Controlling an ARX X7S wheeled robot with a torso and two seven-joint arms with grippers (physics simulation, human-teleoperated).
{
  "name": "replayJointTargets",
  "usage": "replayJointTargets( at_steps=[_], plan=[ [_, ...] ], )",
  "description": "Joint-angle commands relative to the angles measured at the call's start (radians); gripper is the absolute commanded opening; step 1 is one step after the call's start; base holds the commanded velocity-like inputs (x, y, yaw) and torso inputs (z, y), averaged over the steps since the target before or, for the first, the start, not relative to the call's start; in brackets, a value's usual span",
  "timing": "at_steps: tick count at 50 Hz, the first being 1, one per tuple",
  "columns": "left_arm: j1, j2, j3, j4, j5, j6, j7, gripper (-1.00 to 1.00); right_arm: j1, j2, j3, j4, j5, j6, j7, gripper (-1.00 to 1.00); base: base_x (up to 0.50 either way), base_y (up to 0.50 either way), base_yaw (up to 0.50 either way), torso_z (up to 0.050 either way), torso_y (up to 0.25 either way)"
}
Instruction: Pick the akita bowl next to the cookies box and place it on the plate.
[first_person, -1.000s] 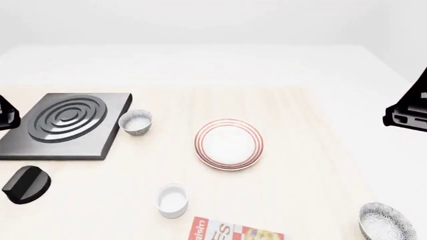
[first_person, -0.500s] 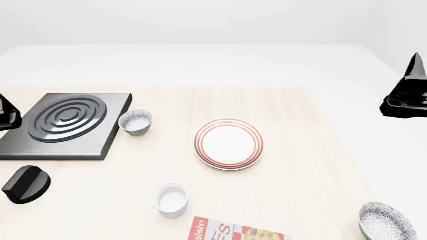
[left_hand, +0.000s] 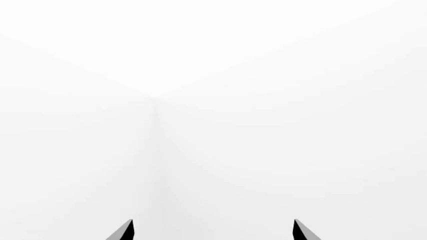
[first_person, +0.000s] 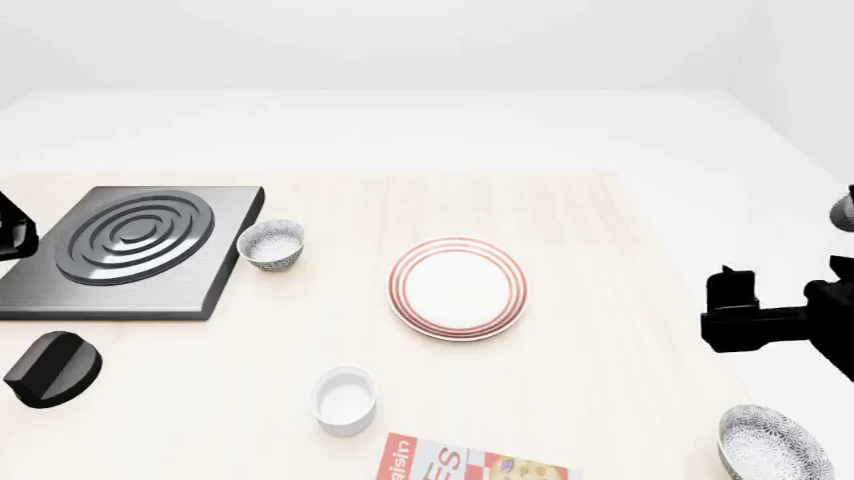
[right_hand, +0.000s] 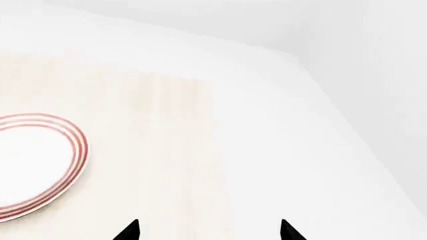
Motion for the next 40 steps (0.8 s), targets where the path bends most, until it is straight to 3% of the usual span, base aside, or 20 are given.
replayJointTargets(
  at_steps=[1,25,40],
  plan=[
    [-0.011,-0.003,0.009,0.003,0.0,-0.005,-0.002,1.0,-0.051,0.131,-0.169,0.144,0.361,-0.042,0.192,1.0,0.0,0.0,0.0,0.0,0.0],
    [-0.001,-0.001,-0.01,0.002,-0.005,-0.01,0.001,1.0,-0.315,0.074,-0.066,0.248,0.248,-0.084,0.038,1.0,0.0,0.0,0.0,0.0,0.0],
    [-0.019,0.004,0.022,-0.003,0.007,-0.011,0.002,1.0,-0.319,0.035,-0.058,0.274,0.188,-0.094,-0.045,1.0,0.0,0.0,0.0,0.0,0.0]
  ],
)
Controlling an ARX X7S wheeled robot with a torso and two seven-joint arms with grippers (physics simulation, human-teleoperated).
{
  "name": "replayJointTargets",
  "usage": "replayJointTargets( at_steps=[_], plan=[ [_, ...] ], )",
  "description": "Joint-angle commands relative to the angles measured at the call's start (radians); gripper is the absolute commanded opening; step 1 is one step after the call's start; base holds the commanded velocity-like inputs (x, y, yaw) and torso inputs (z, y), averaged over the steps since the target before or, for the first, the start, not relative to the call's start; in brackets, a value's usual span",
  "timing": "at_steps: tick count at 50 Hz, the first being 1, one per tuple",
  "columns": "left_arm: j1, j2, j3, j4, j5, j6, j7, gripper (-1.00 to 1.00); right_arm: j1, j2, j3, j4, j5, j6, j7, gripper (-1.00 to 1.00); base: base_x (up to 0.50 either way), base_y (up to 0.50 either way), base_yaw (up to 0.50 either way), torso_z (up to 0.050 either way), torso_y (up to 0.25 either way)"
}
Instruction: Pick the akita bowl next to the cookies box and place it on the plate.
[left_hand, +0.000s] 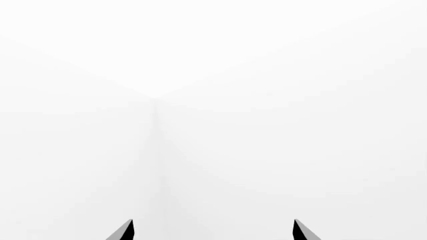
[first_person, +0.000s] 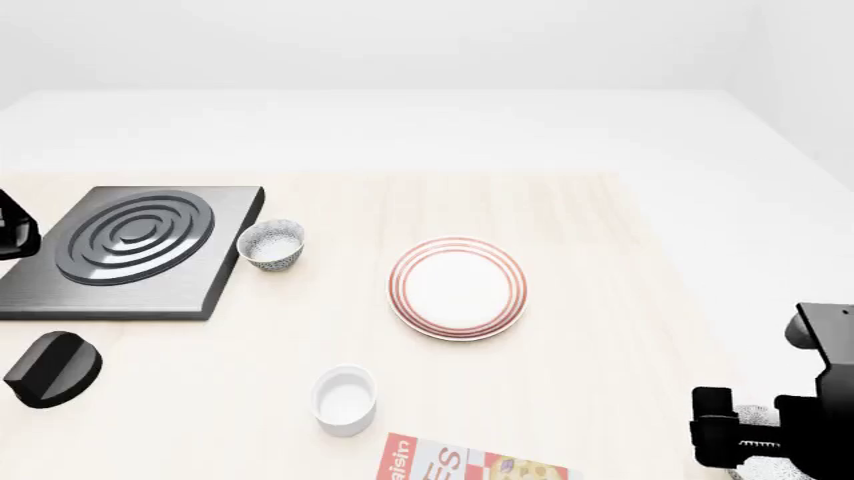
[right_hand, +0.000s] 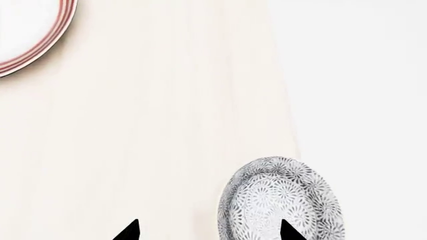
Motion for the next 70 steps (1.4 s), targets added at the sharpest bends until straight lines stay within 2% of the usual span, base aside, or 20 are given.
replayJointTargets(
  at_steps=[1,17,45,57,70],
  plan=[
    [-0.003,0.005,0.011,-0.002,0.008,0.0,0.003,1.0,-0.023,-0.041,0.006,0.029,-0.069,-0.006,-0.08,1.0,0.0,0.0,0.0,0.0,0.0],
    [-0.025,0.01,0.039,-0.011,0.017,-0.002,0.008,1.0,-0.031,-0.116,-0.018,0.072,-0.358,-0.052,-0.296,1.0,0.0,0.0,0.0,0.0,0.0],
    [-0.014,0.014,0.023,-0.01,0.016,-0.003,0.012,1.0,-0.116,-0.132,-0.046,0.09,-0.465,-0.113,-0.332,1.0,0.0,0.0,0.0,0.0,0.0],
    [-0.001,0.012,0.002,-0.002,0.008,-0.008,0.009,1.0,-0.161,-0.143,-0.077,0.092,-0.509,-0.133,-0.384,1.0,0.0,0.0,0.0,0.0,0.001],
    [-0.003,0.017,0.01,-0.002,0.014,-0.009,0.011,1.0,-0.136,-0.164,-0.132,0.148,-0.587,-0.161,-0.456,1.0,0.0,0.0,0.0,0.0,0.0]
  ],
)
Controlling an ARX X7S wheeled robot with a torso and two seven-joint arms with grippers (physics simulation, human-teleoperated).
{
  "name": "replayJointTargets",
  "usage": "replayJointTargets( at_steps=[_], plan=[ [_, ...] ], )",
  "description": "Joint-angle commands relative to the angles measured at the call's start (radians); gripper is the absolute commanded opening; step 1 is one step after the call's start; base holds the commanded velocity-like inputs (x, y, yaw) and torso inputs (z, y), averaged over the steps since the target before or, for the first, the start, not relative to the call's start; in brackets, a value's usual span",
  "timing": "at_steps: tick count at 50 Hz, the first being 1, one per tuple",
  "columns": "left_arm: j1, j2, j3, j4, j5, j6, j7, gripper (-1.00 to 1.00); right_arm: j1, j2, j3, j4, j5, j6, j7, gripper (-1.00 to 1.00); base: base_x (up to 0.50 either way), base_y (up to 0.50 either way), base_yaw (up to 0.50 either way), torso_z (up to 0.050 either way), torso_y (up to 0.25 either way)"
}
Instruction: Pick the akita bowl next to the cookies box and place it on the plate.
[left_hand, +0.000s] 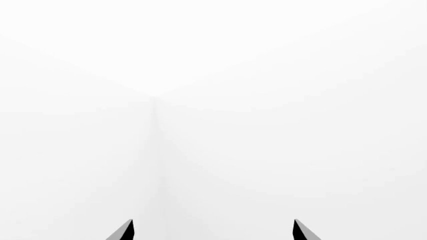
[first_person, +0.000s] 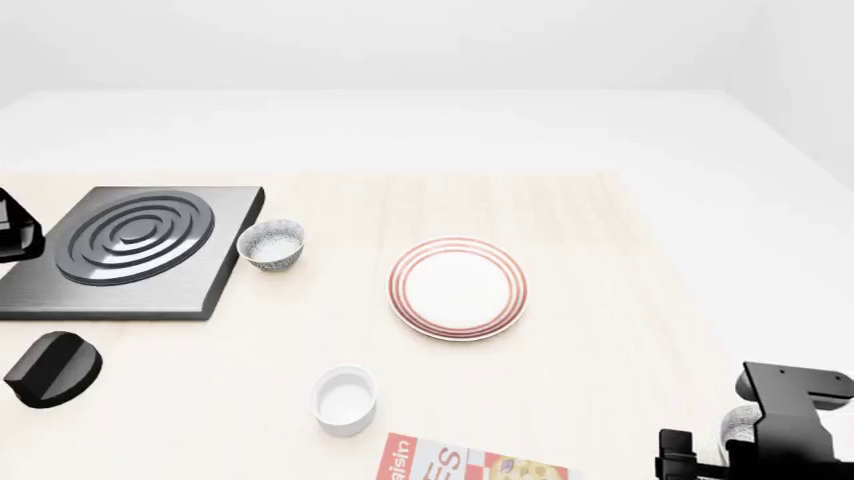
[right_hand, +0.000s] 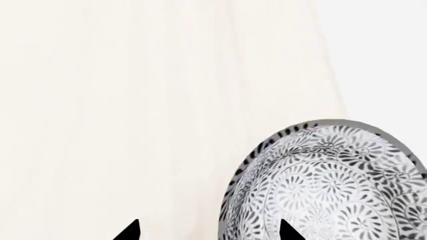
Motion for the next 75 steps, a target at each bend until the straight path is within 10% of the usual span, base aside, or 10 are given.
replayJointTargets(
  at_steps=[1,15,16,41,59,75],
  plan=[
    [-0.004,0.004,0.007,-0.001,0.004,-0.001,0.002,1.0,0.003,-0.019,-0.043,0.037,-0.051,-0.026,-0.051,1.0,0.0,0.0,0.0,0.0,0.0],
    [-0.013,0.009,0.02,-0.008,0.014,0.0,0.006,1.0,-0.005,-0.014,-0.052,0.034,-0.074,-0.046,-0.065,1.0,0.0,0.0,0.0,-0.001,0.0],
    [-0.012,0.01,0.019,-0.008,0.015,0.0,0.007,1.0,-0.004,-0.014,-0.058,0.031,-0.083,-0.048,-0.066,-1.0,0.0,0.0,0.0,0.0,0.0],
    [0.011,0.011,-0.015,-0.001,0.008,-0.004,0.008,1.0,0.069,0.006,0.071,-0.079,-0.144,-0.235,-0.029,-1.0,0.0,0.0,0.0,0.0,0.0],
    [0.023,0.005,-0.046,0.006,-0.005,-0.011,0.006,1.0,0.836,-0.162,-0.443,-0.029,-0.426,-0.083,-0.294,-1.0,0.0,0.0,0.0,0.0,0.0],
    [0.019,0.0,-0.052,0.015,-0.012,-0.019,0.001,1.0,1.17,-0.461,-0.939,0.391,-0.917,-0.449,-0.71,-1.0,0.0,0.0,0.0,0.0,0.0]
  ],
)
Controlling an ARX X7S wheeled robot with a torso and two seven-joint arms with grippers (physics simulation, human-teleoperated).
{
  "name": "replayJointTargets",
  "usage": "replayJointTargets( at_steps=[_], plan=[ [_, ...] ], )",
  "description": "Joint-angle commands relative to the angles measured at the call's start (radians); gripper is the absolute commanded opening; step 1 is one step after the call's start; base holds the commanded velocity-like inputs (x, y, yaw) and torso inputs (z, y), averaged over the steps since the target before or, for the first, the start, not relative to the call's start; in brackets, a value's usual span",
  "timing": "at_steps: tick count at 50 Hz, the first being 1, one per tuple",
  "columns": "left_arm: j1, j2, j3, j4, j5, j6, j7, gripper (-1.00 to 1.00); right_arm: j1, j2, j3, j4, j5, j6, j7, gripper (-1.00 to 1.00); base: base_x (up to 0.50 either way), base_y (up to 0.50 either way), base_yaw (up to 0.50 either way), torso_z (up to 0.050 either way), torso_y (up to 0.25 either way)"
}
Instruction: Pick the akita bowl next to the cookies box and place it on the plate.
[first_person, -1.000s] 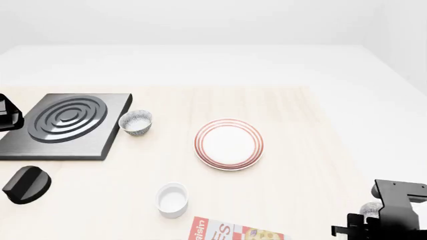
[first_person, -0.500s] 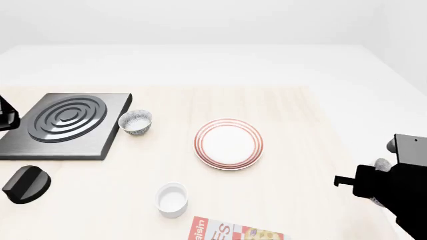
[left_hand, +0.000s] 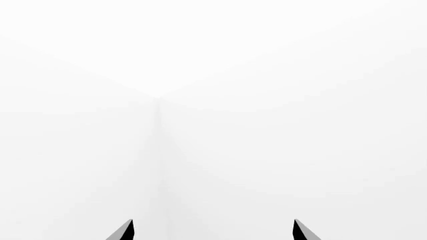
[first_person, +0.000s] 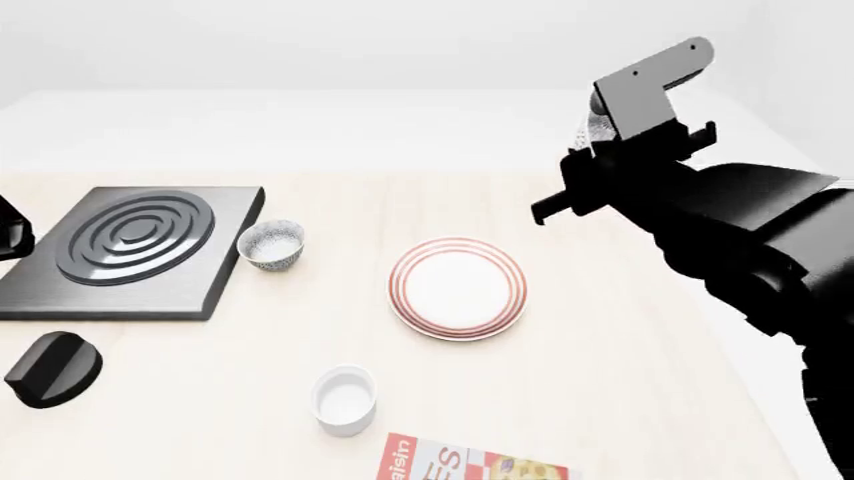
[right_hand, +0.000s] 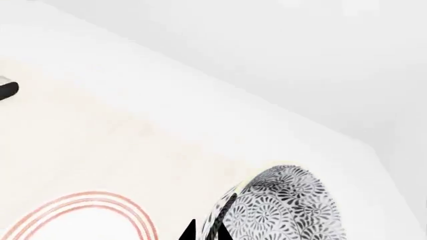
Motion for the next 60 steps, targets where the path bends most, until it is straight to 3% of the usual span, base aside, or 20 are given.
replayJointTargets(
  at_steps=[1,10,19,25,29,43,60],
  plan=[
    [0.003,-0.006,-0.014,0.008,-0.008,-0.007,-0.004,1.0,0.224,-0.197,-0.276,0.26,-0.279,-0.205,-0.232,-1.0,0.0,0.0,0.0,0.0,0.0],
    [0.007,-0.002,-0.02,0.006,-0.006,-0.005,-0.001,1.0,0.263,-0.359,-0.368,0.542,-0.361,-0.369,-0.359,-1.0,0.0,0.0,0.0,0.0,0.0],
    [0.001,-0.001,-0.012,-0.002,-0.003,-0.005,0.002,1.0,0.289,-0.576,-0.433,1.022,-0.43,-0.63,-0.384,-1.0,0.0,0.0,0.0,0.0,0.0],
    [0.021,0.002,-0.045,-0.001,-0.01,-0.005,0.006,1.0,0.256,-0.576,-0.691,1.028,-0.202,-0.68,-0.299,-1.0,0.0,0.0,0.0,0.0,0.0],
    [0.036,0.005,-0.065,-0.004,-0.012,-0.005,0.012,1.0,0.237,-0.577,-0.794,1.0,-0.189,-0.697,-0.256,-1.0,0.0,0.0,0.0,0.0,0.0],
    [0.057,0.011,-0.106,0.001,-0.022,-0.01,0.016,1.0,0.207,-0.577,-0.836,0.979,-0.238,-0.598,-0.32,-1.0,0.0,0.0,0.0,0.0,0.001],
    [0.061,0.018,-0.109,0.001,-0.018,-0.01,0.016,1.0,0.179,-0.577,-0.818,0.995,-0.262,-0.599,-0.343,-1.0,0.0,0.0,0.0,0.0,0.001]
  ],
)
